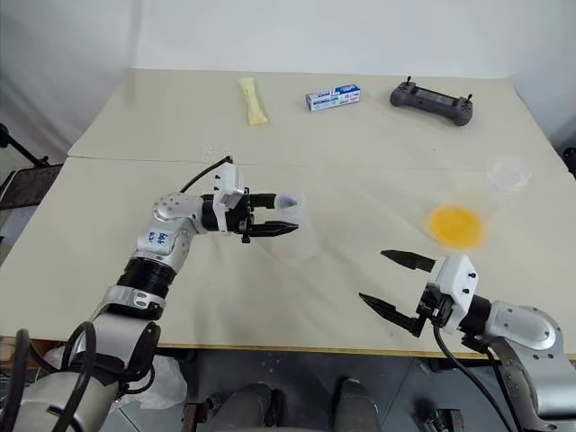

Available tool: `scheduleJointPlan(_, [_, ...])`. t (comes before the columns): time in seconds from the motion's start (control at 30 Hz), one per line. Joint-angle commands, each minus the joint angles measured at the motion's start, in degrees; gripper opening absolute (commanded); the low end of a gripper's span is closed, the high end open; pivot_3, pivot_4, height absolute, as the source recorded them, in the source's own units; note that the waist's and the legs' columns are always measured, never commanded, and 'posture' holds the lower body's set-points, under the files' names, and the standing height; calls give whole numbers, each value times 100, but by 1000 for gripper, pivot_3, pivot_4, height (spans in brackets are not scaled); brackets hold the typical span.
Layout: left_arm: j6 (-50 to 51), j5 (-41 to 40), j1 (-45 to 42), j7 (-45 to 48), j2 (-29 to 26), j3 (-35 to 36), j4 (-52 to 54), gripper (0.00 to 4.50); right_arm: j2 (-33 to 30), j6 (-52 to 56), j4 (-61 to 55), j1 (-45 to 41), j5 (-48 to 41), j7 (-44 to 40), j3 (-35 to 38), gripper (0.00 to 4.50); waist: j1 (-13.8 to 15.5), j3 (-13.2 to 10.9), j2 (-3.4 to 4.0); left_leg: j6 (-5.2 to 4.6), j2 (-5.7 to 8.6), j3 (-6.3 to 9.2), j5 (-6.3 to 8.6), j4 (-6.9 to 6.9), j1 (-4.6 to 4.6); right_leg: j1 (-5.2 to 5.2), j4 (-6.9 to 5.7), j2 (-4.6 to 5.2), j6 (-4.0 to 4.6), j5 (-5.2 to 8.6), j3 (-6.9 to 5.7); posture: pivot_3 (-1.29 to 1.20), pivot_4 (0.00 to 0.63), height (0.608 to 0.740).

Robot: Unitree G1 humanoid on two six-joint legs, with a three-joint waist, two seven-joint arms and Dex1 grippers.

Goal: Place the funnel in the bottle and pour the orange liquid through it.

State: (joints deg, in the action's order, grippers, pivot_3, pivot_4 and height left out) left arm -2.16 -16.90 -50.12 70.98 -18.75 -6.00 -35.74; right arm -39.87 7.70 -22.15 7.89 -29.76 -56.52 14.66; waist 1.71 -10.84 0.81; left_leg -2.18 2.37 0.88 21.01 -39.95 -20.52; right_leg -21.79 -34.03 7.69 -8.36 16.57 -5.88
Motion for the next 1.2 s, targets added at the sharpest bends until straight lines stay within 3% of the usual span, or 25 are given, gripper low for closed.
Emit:
scheduleJointPlan(0.03, [-71, 85, -46, 81, 40, -13, 53, 2262, 50, -109, -213, 51, -78, 92, 179, 4500, 0, 0, 0, 0, 0, 1, 0, -1, 0, 1, 0, 0, 0, 0, 0, 0, 150, 740])
scheduleJointPlan(0.1, [-36, 88, -4, 115, 69, -33, 93, 2262, 64, -120, -204, 19, -56, 143, 133, 4500, -2, 0, 0, 0, 0, 2, 0, -2, 0, 3, 0, 0, 0, 0, 0, 0, 150, 740])
scheduleJointPlan(0.13, [-31, 95, 22, 118, 82, -40, 101, 3002, 70, -122, -202, -1, -46, 167, 111, 4500, -1, 0, 0, 0, 0, 3, 0, -2, 0, 3, 0, 0, 0, 0, 0, 0, 150, 740])
scheduleJointPlan(0.3, [111, 128, 79, 65, 71, -9, 156, 4450, 70, -110, -233, -35, -44, 235, 81, 4500, -6, 0, 0, 0, 0, 4, 0, -2, 0, 4, 0, 0, 0, 0, -1, 0, 150, 740])
scheduleJointPlan(0.7, [1175, -223, 391, -74, -494, 491, 1224, 4450, -125, -9, -216, -39, -141, 120, 212, 4500, -22, -1, -1, 0, -1, 9, 0, -2, 1, 4, -4, 0, 0, 0, -1, 0, 150, 740])
scheduleJointPlan(0.83, [1681, -341, 717, -430, -970, 850, 1918, 4450, -238, 31, -108, -153, -188, 6, 254, 4500, -26, -1, -1, 0, -1, 10, 0, -2, 1, 3, -5, 1, 0, 0, 0, 0, 150, 740])
scheduleJointPlan(1.03, [2315, -611, 1583, -1013, -1653, 1585, 2998, 4450, -341, 88, 48, -278, -231, -166, 265, 4500, -32, -1, 0, 1, -3, 15, 1, 0, 3, 2, -6, 4, 0, 0, 3, 0, 150, 740])
scheduleJointPlan(1.2, [2049, -438, 2983, -1772, -2201, 2734, 3713, 4450, -348, 195, 305, -615, -219, -290, 122, 4500, -78, -2, 1, 4, -5, 15, 3, 4, 8, 1, -3, 6, 1, 0, 11, 0, 150, 740])
